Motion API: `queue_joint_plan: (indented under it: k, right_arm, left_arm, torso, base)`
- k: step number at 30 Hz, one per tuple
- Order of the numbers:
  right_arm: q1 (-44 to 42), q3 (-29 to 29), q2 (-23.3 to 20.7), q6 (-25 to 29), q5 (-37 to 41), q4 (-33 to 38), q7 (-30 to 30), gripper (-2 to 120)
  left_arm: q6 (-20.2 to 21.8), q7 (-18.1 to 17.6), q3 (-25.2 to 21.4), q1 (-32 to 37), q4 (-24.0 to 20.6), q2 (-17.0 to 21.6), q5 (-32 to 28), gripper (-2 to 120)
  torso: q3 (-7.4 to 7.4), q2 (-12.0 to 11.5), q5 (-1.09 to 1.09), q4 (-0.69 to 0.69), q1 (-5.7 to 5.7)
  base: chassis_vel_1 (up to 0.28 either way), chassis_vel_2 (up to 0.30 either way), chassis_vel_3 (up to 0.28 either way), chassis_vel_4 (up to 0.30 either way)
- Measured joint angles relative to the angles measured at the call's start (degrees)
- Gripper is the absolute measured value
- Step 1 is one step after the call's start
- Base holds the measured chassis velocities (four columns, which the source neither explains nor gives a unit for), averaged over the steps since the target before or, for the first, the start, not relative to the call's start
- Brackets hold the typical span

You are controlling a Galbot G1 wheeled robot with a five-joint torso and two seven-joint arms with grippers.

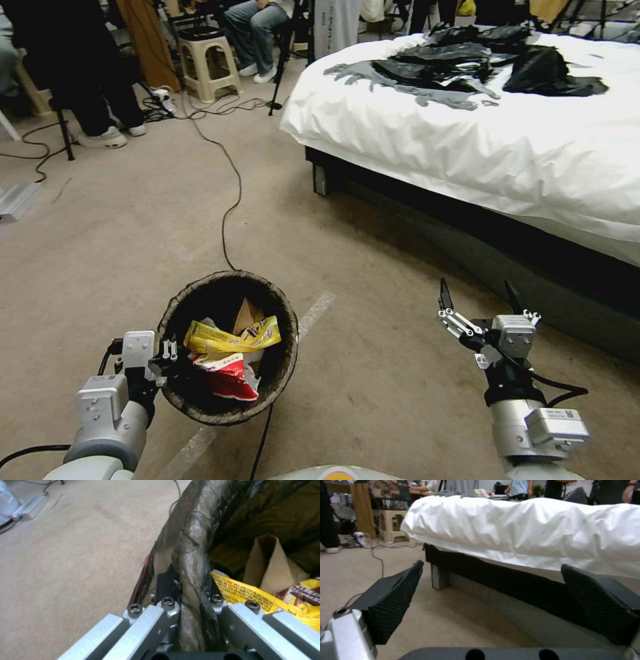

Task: Pick up the trash bin, then pick up the garbage from the floor and place it into the trash bin.

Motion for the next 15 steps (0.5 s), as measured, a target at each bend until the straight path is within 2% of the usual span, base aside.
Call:
queue_joint_plan:
  k: [15]
  right_arm:
    - [0.2,-0.1,-0.3,-0.5,0.2,-0.1,0.0,100]
  left_arm:
    - [0.0,0.1,0.0,0.0,0.0,0.0,0.0,1]
  torso:
    - [0.00,0.0,0.00,0.00,0.00]
  base:
    - [0.054,0.050,0.052,0.053]
